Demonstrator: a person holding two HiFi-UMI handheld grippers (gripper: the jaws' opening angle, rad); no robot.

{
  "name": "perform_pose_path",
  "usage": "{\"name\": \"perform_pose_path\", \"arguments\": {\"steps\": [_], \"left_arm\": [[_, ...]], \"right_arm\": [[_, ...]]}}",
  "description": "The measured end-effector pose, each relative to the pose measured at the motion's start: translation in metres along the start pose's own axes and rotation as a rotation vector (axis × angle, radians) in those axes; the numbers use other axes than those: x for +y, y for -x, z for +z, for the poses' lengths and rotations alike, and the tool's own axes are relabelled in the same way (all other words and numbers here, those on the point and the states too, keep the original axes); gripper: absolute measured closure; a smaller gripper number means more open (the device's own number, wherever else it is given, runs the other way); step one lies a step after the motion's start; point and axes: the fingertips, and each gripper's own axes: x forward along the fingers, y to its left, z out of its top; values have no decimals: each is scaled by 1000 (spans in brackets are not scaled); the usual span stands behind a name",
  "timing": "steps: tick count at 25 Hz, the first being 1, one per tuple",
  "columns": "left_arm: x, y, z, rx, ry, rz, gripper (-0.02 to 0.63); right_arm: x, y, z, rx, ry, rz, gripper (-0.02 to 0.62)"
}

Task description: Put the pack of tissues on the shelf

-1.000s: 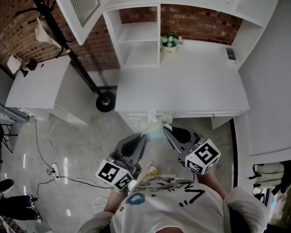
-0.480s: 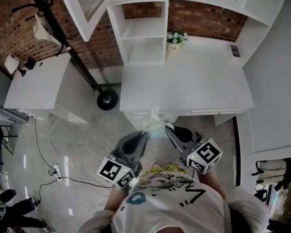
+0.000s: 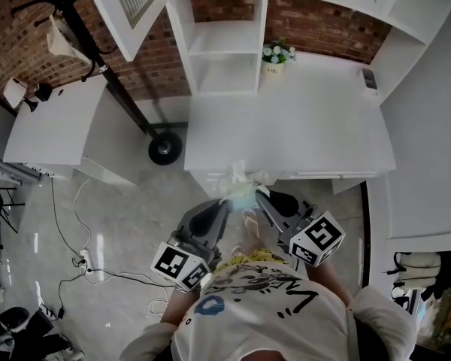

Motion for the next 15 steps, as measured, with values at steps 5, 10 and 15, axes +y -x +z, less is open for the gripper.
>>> {"name": "perform_pose_path", "arguments": {"steps": [5,10,15], "left_arm": [[18,-25,11,-23,3,26,588],[39,-60,23,-30,-7,38,588],[64,-94,39,-51,-15,55,588]], "right_arm": [[-26,-18,12,-4,19,28,566],[-63,-40,26,-2,30,49,566],[-99,-64,41,1,42,66,566]]}}
